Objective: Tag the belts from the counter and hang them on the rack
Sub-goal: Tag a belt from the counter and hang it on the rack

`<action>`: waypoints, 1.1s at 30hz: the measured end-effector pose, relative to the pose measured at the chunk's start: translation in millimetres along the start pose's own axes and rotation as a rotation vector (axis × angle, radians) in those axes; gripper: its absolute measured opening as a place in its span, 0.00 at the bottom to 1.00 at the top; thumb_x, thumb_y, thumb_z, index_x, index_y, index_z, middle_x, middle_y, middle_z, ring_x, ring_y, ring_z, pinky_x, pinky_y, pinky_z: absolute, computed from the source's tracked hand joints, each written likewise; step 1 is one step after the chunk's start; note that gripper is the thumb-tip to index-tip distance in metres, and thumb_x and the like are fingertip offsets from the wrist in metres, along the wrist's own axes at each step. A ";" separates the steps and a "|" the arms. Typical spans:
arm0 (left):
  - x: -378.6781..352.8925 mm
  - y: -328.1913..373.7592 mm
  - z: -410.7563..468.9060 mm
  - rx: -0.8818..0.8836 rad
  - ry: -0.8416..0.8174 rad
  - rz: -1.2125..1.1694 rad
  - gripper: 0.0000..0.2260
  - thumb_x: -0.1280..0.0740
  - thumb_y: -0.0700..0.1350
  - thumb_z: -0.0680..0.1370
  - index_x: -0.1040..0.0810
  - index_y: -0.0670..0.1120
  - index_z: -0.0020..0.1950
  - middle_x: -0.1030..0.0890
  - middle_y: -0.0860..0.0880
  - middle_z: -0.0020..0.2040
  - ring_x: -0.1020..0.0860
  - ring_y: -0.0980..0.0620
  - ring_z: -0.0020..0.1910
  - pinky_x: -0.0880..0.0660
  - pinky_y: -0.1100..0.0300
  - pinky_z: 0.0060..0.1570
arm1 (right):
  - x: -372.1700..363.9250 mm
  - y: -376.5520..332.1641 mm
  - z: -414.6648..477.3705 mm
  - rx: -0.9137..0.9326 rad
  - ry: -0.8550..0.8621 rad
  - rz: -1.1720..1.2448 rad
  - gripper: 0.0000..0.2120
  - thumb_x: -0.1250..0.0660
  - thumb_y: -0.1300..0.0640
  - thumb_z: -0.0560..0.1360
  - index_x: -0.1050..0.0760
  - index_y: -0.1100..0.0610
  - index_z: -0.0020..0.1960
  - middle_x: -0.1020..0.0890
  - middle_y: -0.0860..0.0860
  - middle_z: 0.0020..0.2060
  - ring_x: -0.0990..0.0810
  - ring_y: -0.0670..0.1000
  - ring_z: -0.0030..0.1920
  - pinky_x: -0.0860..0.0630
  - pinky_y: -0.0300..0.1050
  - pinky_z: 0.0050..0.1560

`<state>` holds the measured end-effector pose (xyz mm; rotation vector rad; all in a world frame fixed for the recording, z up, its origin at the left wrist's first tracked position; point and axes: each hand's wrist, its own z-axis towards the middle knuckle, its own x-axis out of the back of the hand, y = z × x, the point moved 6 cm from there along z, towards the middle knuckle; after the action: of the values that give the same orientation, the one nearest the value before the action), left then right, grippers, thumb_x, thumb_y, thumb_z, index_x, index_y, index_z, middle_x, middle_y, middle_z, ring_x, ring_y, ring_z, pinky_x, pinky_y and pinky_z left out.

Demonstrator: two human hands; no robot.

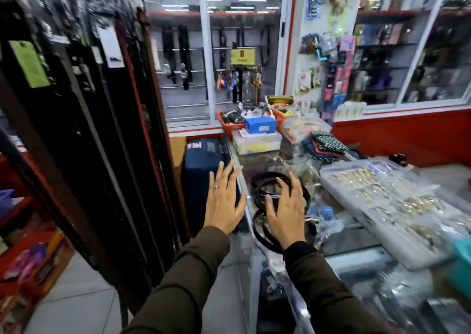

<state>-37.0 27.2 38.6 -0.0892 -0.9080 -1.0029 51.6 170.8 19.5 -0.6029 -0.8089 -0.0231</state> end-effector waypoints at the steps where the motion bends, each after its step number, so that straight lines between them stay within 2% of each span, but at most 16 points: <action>1: -15.1 4.5 0.4 0.005 -0.101 -0.058 0.24 0.44 0.53 0.85 0.43 0.53 0.81 0.48 0.54 0.83 0.59 0.56 0.82 0.60 0.50 0.82 | -1.7 13.5 -1.3 -0.079 -0.024 0.021 0.23 0.39 0.50 0.81 0.31 0.59 0.72 0.39 0.59 0.78 0.41 0.60 0.80 0.40 0.55 0.79; 4: -62.1 21.0 -4.7 0.028 -0.456 -0.208 0.23 0.46 0.51 0.86 0.41 0.50 0.81 0.43 0.52 0.83 0.53 0.51 0.83 0.56 0.51 0.82 | -4.8 49.5 -10.2 -0.379 -0.152 0.049 0.25 0.38 0.50 0.81 0.33 0.67 0.70 0.36 0.65 0.73 0.35 0.65 0.73 0.37 0.53 0.74; 6: -86.1 35.5 -8.6 -0.012 -0.608 -0.173 0.23 0.45 0.50 0.86 0.42 0.47 0.81 0.42 0.50 0.83 0.52 0.48 0.83 0.53 0.49 0.82 | -6.6 64.8 -14.6 -0.511 -0.204 0.075 0.26 0.38 0.52 0.81 0.34 0.72 0.69 0.35 0.68 0.70 0.33 0.66 0.70 0.37 0.52 0.71; 10: -115.8 58.5 -3.4 -0.073 -0.743 -0.008 0.23 0.43 0.46 0.85 0.40 0.43 0.80 0.37 0.46 0.81 0.45 0.47 0.82 0.53 0.50 0.82 | 1.8 79.6 -7.3 -0.633 -0.149 0.197 0.22 0.37 0.54 0.80 0.30 0.72 0.65 0.31 0.68 0.67 0.29 0.66 0.65 0.33 0.51 0.68; 13: -127.3 67.9 0.7 -0.086 -0.811 0.076 0.22 0.39 0.43 0.83 0.33 0.43 0.77 0.28 0.43 0.75 0.34 0.44 0.77 0.48 0.49 0.81 | 1.9 87.1 -2.3 -0.633 -0.178 0.259 0.19 0.40 0.54 0.81 0.19 0.69 0.53 0.18 0.67 0.56 0.20 0.63 0.55 0.27 0.49 0.55; 15: -131.6 68.9 3.5 -0.087 -0.821 0.106 0.22 0.38 0.39 0.81 0.32 0.43 0.76 0.26 0.42 0.73 0.30 0.42 0.73 0.44 0.49 0.79 | -0.2 93.3 -5.0 -0.679 -0.211 0.283 0.21 0.40 0.51 0.80 0.18 0.67 0.49 0.15 0.66 0.49 0.18 0.63 0.53 0.24 0.50 0.52; 17: -134.3 68.5 6.8 -0.083 -0.813 0.141 0.23 0.39 0.36 0.81 0.32 0.43 0.76 0.26 0.40 0.72 0.27 0.40 0.72 0.35 0.47 0.75 | -11.7 99.9 -10.0 -0.722 -0.307 0.246 0.20 0.39 0.51 0.79 0.18 0.67 0.51 0.15 0.65 0.50 0.17 0.64 0.54 0.21 0.54 0.55; 19: -137.0 68.0 9.8 -0.076 -0.808 0.156 0.20 0.40 0.36 0.81 0.29 0.44 0.74 0.24 0.40 0.70 0.25 0.38 0.68 0.28 0.45 0.68 | -29.0 103.3 -15.1 -0.779 -0.414 0.290 0.16 0.37 0.58 0.77 0.19 0.68 0.56 0.15 0.66 0.54 0.16 0.65 0.57 0.20 0.59 0.59; 22: -137.0 67.1 12.5 -0.035 -0.804 0.157 0.17 0.40 0.37 0.81 0.23 0.46 0.68 0.21 0.40 0.65 0.22 0.38 0.64 0.23 0.46 0.62 | -49.4 106.9 -20.7 -0.981 -0.491 0.567 0.15 0.38 0.71 0.76 0.26 0.71 0.61 0.17 0.68 0.55 0.13 0.66 0.50 0.17 0.63 0.53; 25: -133.8 68.4 16.1 -0.006 -0.759 0.127 0.15 0.38 0.39 0.81 0.20 0.47 0.66 0.19 0.41 0.63 0.20 0.38 0.62 0.22 0.48 0.60 | -57.3 110.1 -19.6 -1.139 -0.363 0.851 0.14 0.44 0.74 0.77 0.29 0.68 0.61 0.19 0.68 0.54 0.15 0.64 0.40 0.16 0.60 0.44; 27: -130.3 71.0 17.9 -0.005 -0.722 0.094 0.14 0.37 0.41 0.82 0.19 0.47 0.66 0.18 0.41 0.62 0.20 0.37 0.61 0.22 0.47 0.59 | -56.9 109.7 -19.2 -1.160 -0.236 0.986 0.10 0.44 0.75 0.78 0.27 0.69 0.54 0.21 0.67 0.48 0.18 0.61 0.37 0.16 0.54 0.34; 29: -125.6 71.9 19.2 -0.003 -0.682 0.061 0.13 0.36 0.43 0.82 0.19 0.47 0.65 0.17 0.41 0.61 0.20 0.38 0.60 0.22 0.48 0.58 | -54.3 108.2 -21.8 -1.156 -0.142 1.096 0.08 0.43 0.75 0.79 0.26 0.69 0.46 0.22 0.66 0.45 0.19 0.60 0.39 0.17 0.46 0.28; 31: -118.7 71.4 21.0 0.013 -0.633 0.010 0.12 0.35 0.44 0.81 0.18 0.47 0.63 0.17 0.41 0.59 0.19 0.38 0.59 0.21 0.48 0.56 | -49.3 105.9 -21.4 -1.096 -0.075 1.164 0.07 0.41 0.73 0.79 0.25 0.69 0.51 0.20 0.66 0.47 0.18 0.62 0.46 0.17 0.39 0.29; 33: -108.6 67.8 22.9 0.054 -0.571 -0.072 0.12 0.34 0.44 0.81 0.17 0.47 0.63 0.16 0.43 0.58 0.19 0.39 0.58 0.21 0.48 0.56 | -43.2 100.7 -16.8 -1.000 -0.023 1.205 0.07 0.38 0.72 0.79 0.23 0.69 0.55 0.19 0.65 0.48 0.18 0.62 0.51 0.16 0.37 0.33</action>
<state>-23.3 150.7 0.3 -0.3097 -1.4658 -1.0370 57.1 237.2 -69.1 -1.9640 -0.2958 0.7180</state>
